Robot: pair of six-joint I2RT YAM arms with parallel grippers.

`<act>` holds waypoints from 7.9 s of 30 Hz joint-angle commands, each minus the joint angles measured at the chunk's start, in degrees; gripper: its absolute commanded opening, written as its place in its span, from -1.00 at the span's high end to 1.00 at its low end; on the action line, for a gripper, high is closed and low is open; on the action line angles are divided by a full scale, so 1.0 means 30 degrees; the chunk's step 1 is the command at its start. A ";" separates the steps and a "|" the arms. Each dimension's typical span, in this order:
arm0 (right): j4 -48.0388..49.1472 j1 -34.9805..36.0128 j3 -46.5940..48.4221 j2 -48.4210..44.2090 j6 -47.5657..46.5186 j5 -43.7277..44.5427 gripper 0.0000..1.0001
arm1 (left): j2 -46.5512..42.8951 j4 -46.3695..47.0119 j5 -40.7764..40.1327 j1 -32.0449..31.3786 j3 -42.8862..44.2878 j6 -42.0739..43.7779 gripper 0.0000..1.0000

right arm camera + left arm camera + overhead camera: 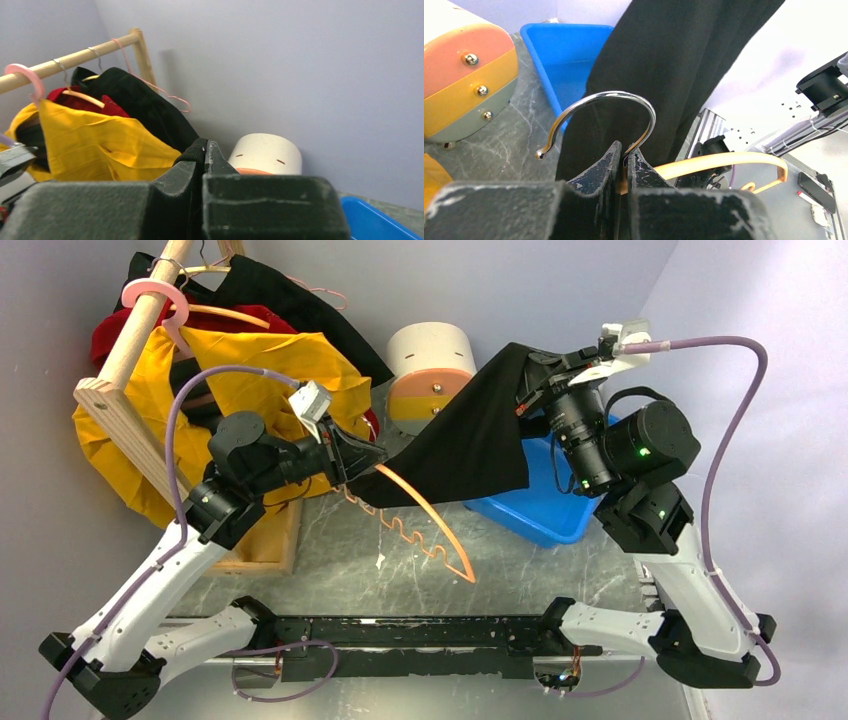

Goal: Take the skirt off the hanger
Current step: Remove the skirt from the hanger, then place the skirt in the bin, then place the hanger at the clothesline, then pick up the hanger from the clothesline.

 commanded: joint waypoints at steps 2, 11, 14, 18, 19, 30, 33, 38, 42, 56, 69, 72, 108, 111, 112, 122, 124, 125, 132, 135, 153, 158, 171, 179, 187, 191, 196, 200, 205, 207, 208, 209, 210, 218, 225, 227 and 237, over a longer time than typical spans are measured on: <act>-0.0407 -0.0001 -0.0729 -0.0860 -0.1089 0.2703 1.00 | -0.0716 -0.0165 -0.0910 -0.0137 0.0091 0.0358 0.86; -0.2659 0.0011 0.1255 0.0518 -0.2619 0.7658 1.00 | -0.0611 -0.0666 -0.2143 -0.0124 0.0363 0.0554 0.86; -0.2085 0.0009 0.1392 0.0805 -0.3334 0.8557 1.00 | -0.0473 -0.1045 -0.2492 -0.0141 0.0584 0.0501 0.86; -0.2328 -0.0022 0.0942 0.1763 -0.3736 1.0056 1.00 | -0.0569 -0.0961 -0.2501 -0.0132 0.0466 0.0243 0.86; -0.2000 -0.0055 0.0582 0.2036 -0.4071 1.0611 1.00 | -0.0629 -0.0907 -0.2535 -0.0122 0.0428 0.0208 0.86; -0.6577 -0.7915 0.0324 0.5291 0.0207 0.6385 1.00 | -0.0830 -0.1341 -0.3092 -0.0137 0.0852 0.0183 0.86; -0.7506 -0.9761 -0.0168 0.6203 0.1895 0.5421 1.00 | -0.0934 -0.1162 -0.3090 -0.0135 0.0620 -0.0004 0.86; -0.8164 -1.2944 -0.0235 0.7834 0.4358 0.2204 1.00 | -0.0770 -0.1119 -0.2711 -0.0118 0.0651 -0.0042 0.86; -0.7412 -1.3900 -0.0696 0.9209 0.5221 0.0464 1.00 | -0.0944 -0.1176 -0.2929 -0.0117 0.0606 0.0118 0.86; -0.9969 -1.4009 -0.0354 1.0621 0.8005 0.1849 -0.72 | -0.0612 -0.1115 -0.3423 -0.0127 0.1236 -0.0222 0.86; -0.8323 -1.4001 -0.5656 0.3664 0.6875 -1.5054 -0.86 | 0.0298 -0.2248 -0.5213 -0.0118 0.1702 0.0512 0.86; -0.7728 -1.4001 -0.6283 0.2431 0.6661 -1.8487 -0.86 | 0.0590 -0.2939 -0.5812 -0.0119 0.2000 0.0905 0.86; -0.4274 -0.4526 -1.2041 -0.1964 0.9778 -2.0547 -0.08 | 0.1029 -0.3308 -0.7453 -0.0122 0.2215 -0.0119 0.86; -0.3590 -0.4522 -1.2766 -0.2249 1.0286 -2.0826 0.05 | 0.1091 -0.3384 -0.7454 -0.0118 0.2340 -0.0134 0.86; -0.3358 -0.4510 -1.2913 -0.2333 1.0437 -2.0828 0.08 | 0.1091 -0.3396 -0.7443 -0.0132 0.2372 -0.0146 0.86; -0.3073 -0.4509 -1.2762 -0.2871 0.9517 -1.8322 1.00 | 0.1326 -0.4422 -0.7561 -0.0118 0.3145 -0.0265 0.53; -0.3178 -0.4506 -1.2747 -0.3126 0.9005 -1.7925 1.00 | 0.1362 -0.4696 -0.7472 -0.0138 0.3427 -0.1005 -0.13; -0.3135 -0.4494 -1.2815 -0.3190 0.8797 -1.7935 1.00 | 0.1300 -0.4775 -0.7445 -0.0119 0.3508 -0.1061 -0.39; -0.3806 -0.4509 -1.3040 -0.3304 0.7451 -1.8596 1.00 | 0.0829 -0.4702 -0.6246 -0.0146 0.4202 -0.1398 -0.99; -0.4143 -0.4509 -1.3034 -0.3593 0.6666 -1.9072 1.00 | 0.0544 -0.4632 -0.5647 -0.0140 0.4758 -0.1431 -0.98; -0.2777 -0.4509 -0.9859 -0.2154 0.3709 -2.4955 1.00 | -0.3077 -0.4379 -0.7355 -0.0138 0.7909 0.0448 -0.98; -0.1352 -0.4475 -0.8399 -0.1255 0.4196 -2.4921 1.00 | -0.3759 -0.4081 -0.7087 -0.0122 0.8382 0.0439 -0.98; 0.3856 -0.3542 -0.4603 0.3381 0.5882 -2.4451 1.00 | -0.6472 -0.4542 -0.6880 -0.0127 0.5921 0.1292 -0.99; 0.4796 -0.1314 -0.1523 0.7534 0.5421 -2.3757 1.00 | -0.7020 -0.7131 -0.6569 -0.0124 0.4524 0.1309 -0.99; 0.4121 0.0748 0.2988 1.1405 0.4180 -2.2692 1.00 | -0.7446 -0.7645 -0.5987 -0.0119 0.4680 0.1772 -0.99; 0.2656 0.1505 0.5552 1.3377 0.3151 -2.2282 1.00 | -0.7785 -0.8102 -0.6082 -0.0101 0.4807 0.1842 -0.99; 0.1209 0.2288 0.7986 1.5303 0.2507 -2.1959 1.00 | -0.8136 -0.8398 -0.6560 -0.0094 0.5607 0.1951 -0.99; -0.0142 0.2735 0.8745 1.6031 0.1832 -2.1475 1.00 | -0.8220 -0.8259 -0.6361 -0.0114 0.5877 0.1903 -0.98; -0.1537 0.3277 0.8419 1.5875 0.0817 -2.0646 1.00 | -0.8020 -0.8398 -0.6170 -0.0115 0.5934 0.1957 -0.99; -0.1618 0.3316 0.7994 1.5652 0.0771 -2.0445 1.00 | -0.7958 -0.8436 -0.6352 -0.0116 0.5912 0.1928 -0.98; -0.1644 0.3336 0.7832 1.5560 0.0784 -2.0308 1.00 | -0.7922 -0.8451 -0.6536 -0.0117 0.5899 0.1906 -0.98; -0.1687 0.3357 0.7723 1.5516 0.0822 -2.0211 1.00 | -0.7888 -0.8439 -0.6709 -0.0109 0.5870 0.1881 -0.99; -0.1755 0.3363 0.7681 1.5506 0.0856 -2.0063 1.00 | -0.7861 -0.8415 -0.6972 -0.0116 0.5846 0.1834 -0.99; -0.1539 0.3353 0.6137 1.3840 0.2221 -1.7242 -0.06 | -0.7561 -0.8539 -0.8905 -0.0116 0.6272 0.1748 -0.98; -0.2304 0.3349 0.3767 1.0801 0.2303 -1.4860 -0.53 | -0.7355 -0.8850 -1.0263 -0.0115 0.6490 0.2114 -0.99; -0.2193 0.3321 0.3009 0.9760 0.2349 -1.4114 -0.60 | -0.7307 -0.9026 -1.0713 -0.0108 0.6486 0.2115 -0.99; -0.1339 0.1816 0.3592 0.9057 0.2476 -0.9857 -0.76 | -0.7387 -0.8840 -1.1116 -0.0095 0.6062 0.1955 -0.99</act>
